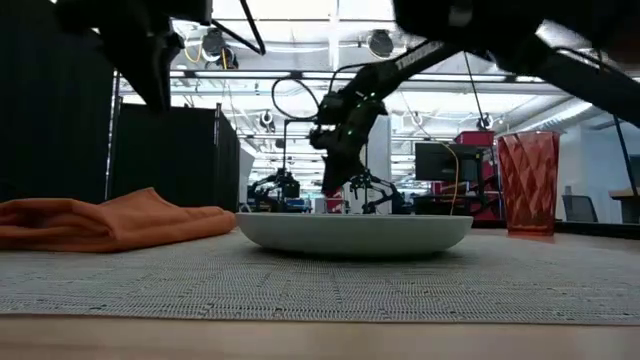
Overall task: Set table place
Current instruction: Put the green fork on top of the orange table napkin
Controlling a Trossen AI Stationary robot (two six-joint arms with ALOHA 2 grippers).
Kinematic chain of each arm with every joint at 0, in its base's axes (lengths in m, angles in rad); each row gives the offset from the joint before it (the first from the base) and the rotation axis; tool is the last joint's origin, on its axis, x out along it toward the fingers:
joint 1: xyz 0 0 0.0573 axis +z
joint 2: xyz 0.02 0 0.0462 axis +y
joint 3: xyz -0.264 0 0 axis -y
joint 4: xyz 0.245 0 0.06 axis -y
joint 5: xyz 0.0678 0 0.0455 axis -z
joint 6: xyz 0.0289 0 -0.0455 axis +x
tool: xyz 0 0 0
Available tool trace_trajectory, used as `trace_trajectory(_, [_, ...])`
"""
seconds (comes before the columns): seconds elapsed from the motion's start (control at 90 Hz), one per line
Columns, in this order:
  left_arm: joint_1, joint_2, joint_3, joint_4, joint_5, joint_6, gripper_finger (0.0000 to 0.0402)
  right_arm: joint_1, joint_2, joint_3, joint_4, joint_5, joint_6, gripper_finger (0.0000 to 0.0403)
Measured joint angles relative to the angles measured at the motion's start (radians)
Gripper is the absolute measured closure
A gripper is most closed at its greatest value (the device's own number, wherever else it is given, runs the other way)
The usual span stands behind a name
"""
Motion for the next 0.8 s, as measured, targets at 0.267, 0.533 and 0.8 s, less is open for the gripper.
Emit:
trace_trajectory(0.267, [0.008,0.000,0.000,0.021,0.000,0.028,0.0297,-0.030,0.111,0.128,-0.001,0.000,0.021,0.0291])
trace_trajectory(0.533, [0.041,0.000,0.000,0.029,0.000,0.028,0.0297,-0.043,0.154,0.128,0.008,-0.006,0.036,0.0291])
trace_trajectory(0.8, [0.053,0.000,0.000,0.085,0.000,0.049,0.0297,-0.030,0.156,0.127,0.103,0.003,0.105,0.0291])
